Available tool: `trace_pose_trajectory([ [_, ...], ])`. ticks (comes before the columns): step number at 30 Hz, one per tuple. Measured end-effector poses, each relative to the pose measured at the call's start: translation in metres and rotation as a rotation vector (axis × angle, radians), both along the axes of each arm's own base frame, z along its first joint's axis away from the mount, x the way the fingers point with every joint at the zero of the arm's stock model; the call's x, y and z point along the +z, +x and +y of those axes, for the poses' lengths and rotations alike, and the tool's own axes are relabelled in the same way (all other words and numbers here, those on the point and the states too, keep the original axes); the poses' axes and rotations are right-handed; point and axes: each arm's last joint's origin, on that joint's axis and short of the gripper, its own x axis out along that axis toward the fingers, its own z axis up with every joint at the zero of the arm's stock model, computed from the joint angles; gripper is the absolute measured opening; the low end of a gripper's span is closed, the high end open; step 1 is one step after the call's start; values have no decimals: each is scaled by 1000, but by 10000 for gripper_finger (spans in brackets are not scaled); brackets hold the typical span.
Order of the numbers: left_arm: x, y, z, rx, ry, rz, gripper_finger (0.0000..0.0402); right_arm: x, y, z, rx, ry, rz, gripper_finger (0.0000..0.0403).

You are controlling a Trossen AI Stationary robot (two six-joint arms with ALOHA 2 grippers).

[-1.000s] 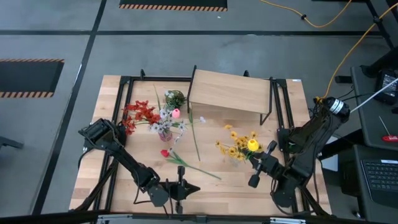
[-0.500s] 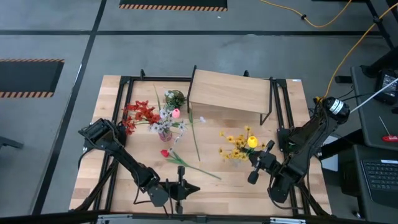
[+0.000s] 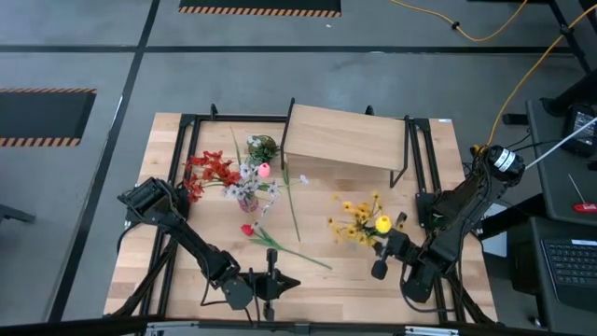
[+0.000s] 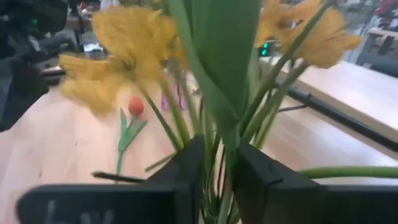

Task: Pick and place flowers into a vace then onto a shelf
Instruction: Put the yellow flower into the transparent vase

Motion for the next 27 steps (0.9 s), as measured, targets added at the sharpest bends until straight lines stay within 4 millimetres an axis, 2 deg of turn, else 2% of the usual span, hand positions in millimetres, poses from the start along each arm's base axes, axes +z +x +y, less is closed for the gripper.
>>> trace_pose_trajectory([
  [7, 0, 0, 0, 8, -34, -3, 2, -2, -2, -2, 14, -21, 48, 119],
  [15, 0, 0, 0, 8, -35, -3, 2, -2, -2, -2, 24, -39, 66, 124],
  [19, 0, 0, 0, 9, -33, -3, 4, -2, -2, -2, 28, -48, 72, 100],
  [25, 0, 1, 1, 11, -33, -3, 3, -3, -2, -1, 47, -30, 99, 17],
  [27, 0, 1, 1, 11, -33, -3, 2, -3, -2, -1, 46, -30, 99, 9],
])
